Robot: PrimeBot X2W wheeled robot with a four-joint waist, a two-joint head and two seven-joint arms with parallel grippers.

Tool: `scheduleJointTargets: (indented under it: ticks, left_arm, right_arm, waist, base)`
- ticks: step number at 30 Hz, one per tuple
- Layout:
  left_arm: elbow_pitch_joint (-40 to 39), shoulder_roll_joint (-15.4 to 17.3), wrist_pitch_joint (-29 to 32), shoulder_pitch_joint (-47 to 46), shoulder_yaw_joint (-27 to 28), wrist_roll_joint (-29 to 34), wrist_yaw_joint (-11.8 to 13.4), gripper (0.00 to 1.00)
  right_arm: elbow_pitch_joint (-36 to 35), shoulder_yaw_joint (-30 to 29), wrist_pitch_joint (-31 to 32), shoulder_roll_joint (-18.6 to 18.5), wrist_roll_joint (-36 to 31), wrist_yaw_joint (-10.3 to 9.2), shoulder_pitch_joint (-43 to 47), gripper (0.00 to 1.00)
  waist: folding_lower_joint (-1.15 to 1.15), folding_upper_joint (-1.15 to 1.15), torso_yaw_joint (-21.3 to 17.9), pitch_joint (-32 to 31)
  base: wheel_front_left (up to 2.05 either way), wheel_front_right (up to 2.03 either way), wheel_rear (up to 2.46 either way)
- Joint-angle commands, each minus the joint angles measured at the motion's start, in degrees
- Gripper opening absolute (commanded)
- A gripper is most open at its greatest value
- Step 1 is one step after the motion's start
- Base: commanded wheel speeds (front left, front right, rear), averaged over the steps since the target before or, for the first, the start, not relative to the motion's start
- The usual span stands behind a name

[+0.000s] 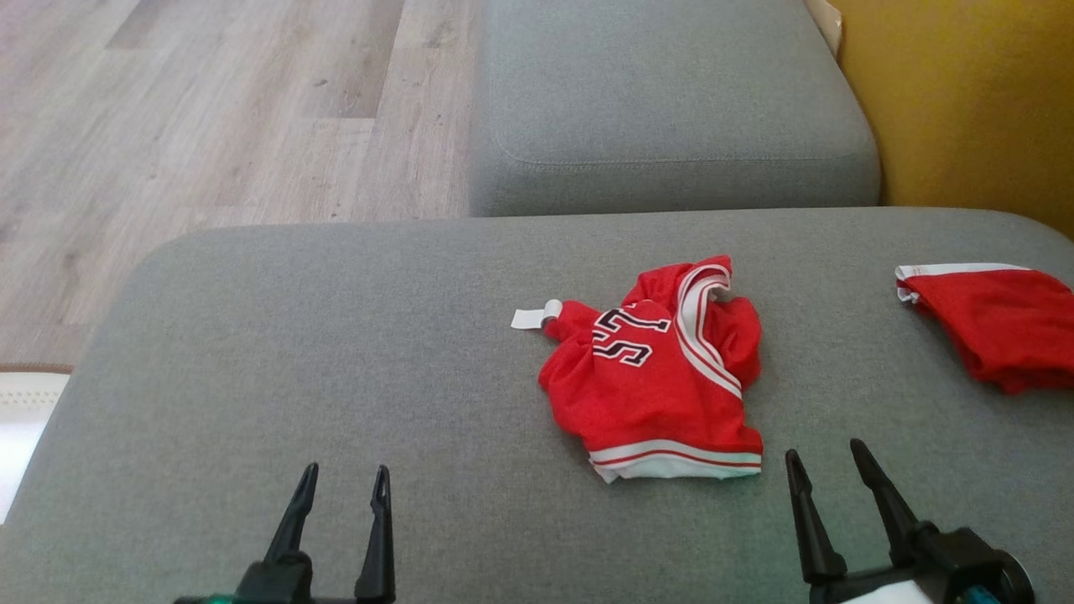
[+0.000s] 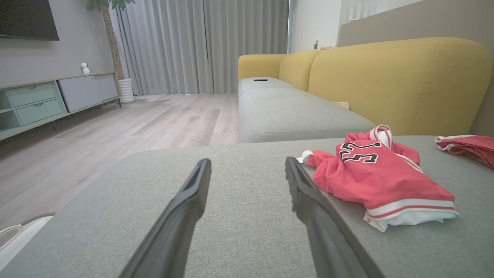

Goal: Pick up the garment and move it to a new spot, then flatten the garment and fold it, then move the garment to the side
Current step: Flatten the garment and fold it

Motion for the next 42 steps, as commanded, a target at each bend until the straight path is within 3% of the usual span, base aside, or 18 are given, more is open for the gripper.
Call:
scheduleJointTargets:
  ticks: [1, 37, 41, 42]
  left_arm:
    - [-2.2, -0.83, -0.7, -2.72, 2.34, 0.37, -0.14, 1.0]
    - [-0.74, -1.39, -0.7, -3.07, 0.74, 0.15, -0.11, 1.0]
    - [-0.01, -1.4, -0.7, -3.07, -0.43, 0.13, -1.75, 1.0]
    - [0.76, -1.4, -0.7, -3.85, -1.84, 0.28, -3.21, 1.0]
  right_arm:
    - [-1.5, 0.94, -0.32, -0.38, 0.09, -0.05, -1.66, 1.0]
    - [-1.67, 0.17, -0.32, -0.13, 0.42, -0.05, -1.44, 1.0]
    - [-2.01, 0.2, -0.32, -0.12, -0.86, -0.05, -1.79, 1.0]
    - [-2.75, -0.82, -0.32, -0.12, -2.59, -0.05, -2.58, 1.0]
  waist:
    - [0.0, 0.0, -0.05, 0.0]
    - [0.0, 0.0, 0.03, -0.14]
    - [0.0, 0.0, -1.08, 0.34]
    - [0.0, 0.0, -2.56, 0.92]
  base:
    - [0.0, 0.0, 0.0]
    - [0.0, 0.0, 0.0]
    - [0.0, 0.0, 0.0]
    - [0.0, 0.0, 0.0]
